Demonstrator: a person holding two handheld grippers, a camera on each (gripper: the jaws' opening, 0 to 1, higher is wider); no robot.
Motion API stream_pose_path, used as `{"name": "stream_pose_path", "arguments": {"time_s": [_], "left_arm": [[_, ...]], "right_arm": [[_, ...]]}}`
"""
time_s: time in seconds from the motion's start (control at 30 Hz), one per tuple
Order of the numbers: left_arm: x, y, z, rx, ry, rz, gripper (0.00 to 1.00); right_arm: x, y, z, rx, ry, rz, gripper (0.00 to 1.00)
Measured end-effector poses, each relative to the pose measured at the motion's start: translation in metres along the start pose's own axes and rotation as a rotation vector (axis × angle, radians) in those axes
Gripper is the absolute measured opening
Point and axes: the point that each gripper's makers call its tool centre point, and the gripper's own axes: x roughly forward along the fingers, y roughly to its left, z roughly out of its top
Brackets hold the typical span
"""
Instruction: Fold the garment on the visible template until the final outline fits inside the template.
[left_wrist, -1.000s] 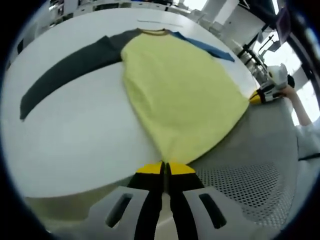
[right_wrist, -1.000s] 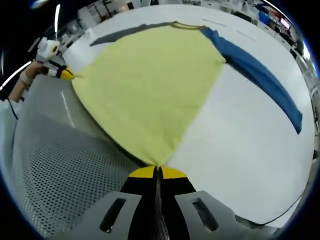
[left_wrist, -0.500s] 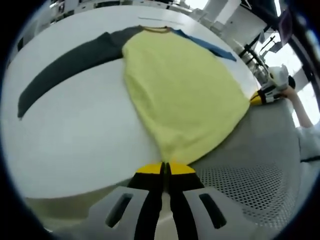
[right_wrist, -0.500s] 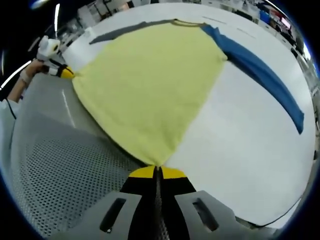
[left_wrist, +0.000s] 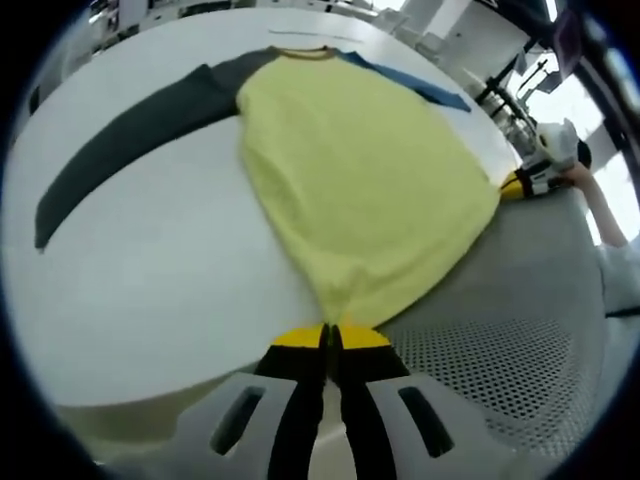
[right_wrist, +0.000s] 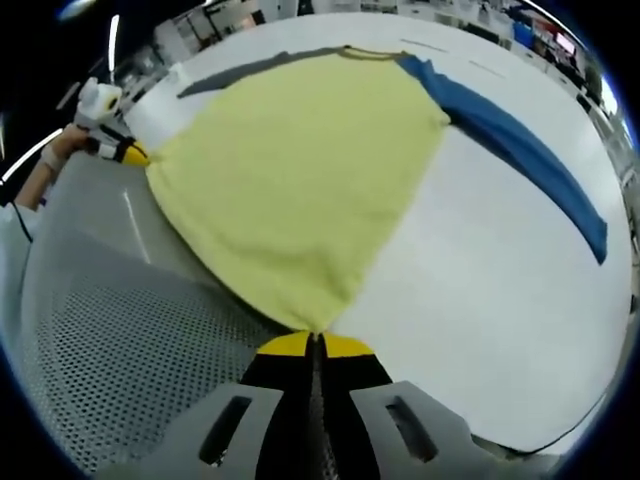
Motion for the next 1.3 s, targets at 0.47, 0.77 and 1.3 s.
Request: {"name": "stream_pose_path", "arguments": {"time_s": [0.47, 0.77, 1.3], "left_arm": [[-0.016, -0.004, 0.001, 0.077, 0.028, 0.019, 0.07], [-0.022, -0.004, 0.004, 0.105, 0.026, 0.042, 0.11], [-0.034, -0.010, 0.024, 0.148, -0.059, 0.066, 0.24]], "right_arm": [[-0.011, -0.002, 0.005, -0.061, -0.020, -0.032, 0.13], [-0.015, -0.004, 0.008, -0.087, -0.024, -0.057, 0.18], [-0.021, -0.001, 0.023, -0.131, -0.056, -0.082, 0.28]]}}
